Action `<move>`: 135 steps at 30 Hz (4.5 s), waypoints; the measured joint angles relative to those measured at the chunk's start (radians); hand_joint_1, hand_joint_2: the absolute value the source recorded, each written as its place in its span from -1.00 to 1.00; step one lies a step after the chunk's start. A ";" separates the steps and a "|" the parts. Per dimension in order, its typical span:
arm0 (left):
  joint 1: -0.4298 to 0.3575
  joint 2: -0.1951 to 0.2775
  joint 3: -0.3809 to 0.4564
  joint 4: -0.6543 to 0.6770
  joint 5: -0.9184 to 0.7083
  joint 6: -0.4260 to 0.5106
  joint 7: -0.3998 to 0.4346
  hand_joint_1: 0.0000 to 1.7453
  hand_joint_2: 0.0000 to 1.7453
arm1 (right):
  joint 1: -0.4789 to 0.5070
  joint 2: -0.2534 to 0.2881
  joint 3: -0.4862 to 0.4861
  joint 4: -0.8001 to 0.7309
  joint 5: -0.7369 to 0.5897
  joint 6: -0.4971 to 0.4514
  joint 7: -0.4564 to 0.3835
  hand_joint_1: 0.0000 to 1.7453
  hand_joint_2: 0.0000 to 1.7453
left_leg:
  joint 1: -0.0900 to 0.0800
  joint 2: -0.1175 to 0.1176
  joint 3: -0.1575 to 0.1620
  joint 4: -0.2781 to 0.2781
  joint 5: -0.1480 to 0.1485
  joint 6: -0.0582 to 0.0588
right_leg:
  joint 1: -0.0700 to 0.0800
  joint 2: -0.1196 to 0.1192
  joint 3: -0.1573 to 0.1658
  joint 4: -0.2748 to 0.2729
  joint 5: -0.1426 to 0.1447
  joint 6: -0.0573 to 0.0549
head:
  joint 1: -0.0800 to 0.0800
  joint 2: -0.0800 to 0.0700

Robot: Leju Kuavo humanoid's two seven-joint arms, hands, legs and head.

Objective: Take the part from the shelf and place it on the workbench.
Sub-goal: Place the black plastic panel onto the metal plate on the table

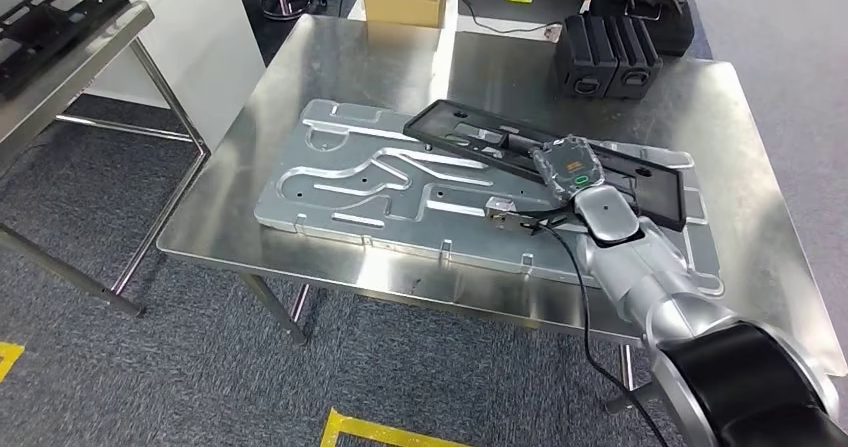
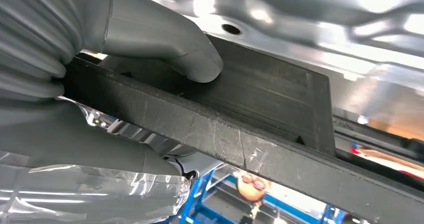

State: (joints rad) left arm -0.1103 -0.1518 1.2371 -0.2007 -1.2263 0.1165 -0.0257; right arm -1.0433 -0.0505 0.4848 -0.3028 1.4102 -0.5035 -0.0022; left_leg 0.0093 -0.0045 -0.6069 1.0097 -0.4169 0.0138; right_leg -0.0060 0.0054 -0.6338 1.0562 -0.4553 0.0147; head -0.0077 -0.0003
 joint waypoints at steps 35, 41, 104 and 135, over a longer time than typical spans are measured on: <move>0.000 0.005 0.000 0.000 0.009 0.033 -0.070 -1.00 1.00 | 0.220 -0.055 -0.265 -0.440 0.153 -0.192 -0.075 1.00 1.00 | 0.000 0.000 0.014 -0.004 -0.006 0.010 | -0.008 0.000 -0.112 0.235 -0.103 0.014 | 0.003 0.000; 0.000 0.005 -0.003 0.000 0.036 0.033 -0.075 -1.00 1.00 | 0.220 -0.060 -0.265 -0.404 0.085 -0.192 -0.072 1.00 1.00 | -0.003 -0.002 0.009 0.014 -0.018 -0.005 | -0.009 -0.003 0.002 -0.002 0.020 0.008 | 0.002 0.000; 0.014 0.031 -0.030 0.002 0.079 0.052 -0.174 -1.00 1.00 | 0.080 -0.067 -0.627 0.006 -0.207 0.110 -0.294 -1.00 1.00 | -0.014 -0.005 0.019 0.019 -0.034 0.000 | 0.012 -0.007 0.005 -0.024 0.031 -0.020 | -0.002 0.000; -0.029 0.043 -0.024 0.002 0.098 0.084 -0.304 -1.00 1.00 | 0.019 -0.290 -1.088 0.009 -0.697 0.324 -0.232 -1.00 1.00 | -0.006 -0.009 0.007 0.012 -0.020 -0.006 | -0.001 -0.006 0.007 -0.034 0.033 0.003 | 0.000 0.000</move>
State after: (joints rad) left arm -0.1391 -0.1091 1.2132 -0.1991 -1.1280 0.2008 -0.3297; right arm -1.0239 -0.3406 -0.6032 -0.2934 0.7131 -0.1791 -0.2339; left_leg 0.0032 -0.0137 -0.5994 1.0218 -0.4367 0.0076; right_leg -0.0069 -0.0002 -0.6264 1.0227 -0.4226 0.0178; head -0.0075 -0.0002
